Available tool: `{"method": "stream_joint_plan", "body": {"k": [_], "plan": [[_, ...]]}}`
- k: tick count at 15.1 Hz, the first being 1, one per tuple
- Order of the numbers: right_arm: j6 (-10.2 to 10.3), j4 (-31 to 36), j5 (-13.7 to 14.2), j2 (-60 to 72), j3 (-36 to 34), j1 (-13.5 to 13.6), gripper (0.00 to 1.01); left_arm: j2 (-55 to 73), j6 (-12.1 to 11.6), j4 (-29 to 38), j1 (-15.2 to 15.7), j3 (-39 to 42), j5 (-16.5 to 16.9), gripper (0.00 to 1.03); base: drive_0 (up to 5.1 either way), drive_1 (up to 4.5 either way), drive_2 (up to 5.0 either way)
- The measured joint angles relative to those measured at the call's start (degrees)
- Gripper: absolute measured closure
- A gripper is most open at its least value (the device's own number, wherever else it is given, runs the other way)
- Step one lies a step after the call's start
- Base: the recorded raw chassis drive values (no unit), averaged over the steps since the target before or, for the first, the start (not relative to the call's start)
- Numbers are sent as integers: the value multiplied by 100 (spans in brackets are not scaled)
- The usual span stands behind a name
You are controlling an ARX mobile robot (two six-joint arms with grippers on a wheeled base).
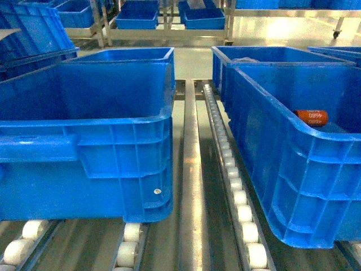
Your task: Sort blue parts and orange caps into right shelf containers
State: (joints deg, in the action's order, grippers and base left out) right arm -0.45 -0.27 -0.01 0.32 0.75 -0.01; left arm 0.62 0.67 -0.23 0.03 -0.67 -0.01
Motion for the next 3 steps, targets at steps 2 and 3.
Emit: {"method": "stream_joint_plan", "body": {"k": [2,3], "plan": [[0,0,0,0,0,0,3,0,-2,0,0,0,0,5,0,0,0],[0,0,0,0,0,0,3,0,-2,0,0,0,0,5,0,0,0]]}}
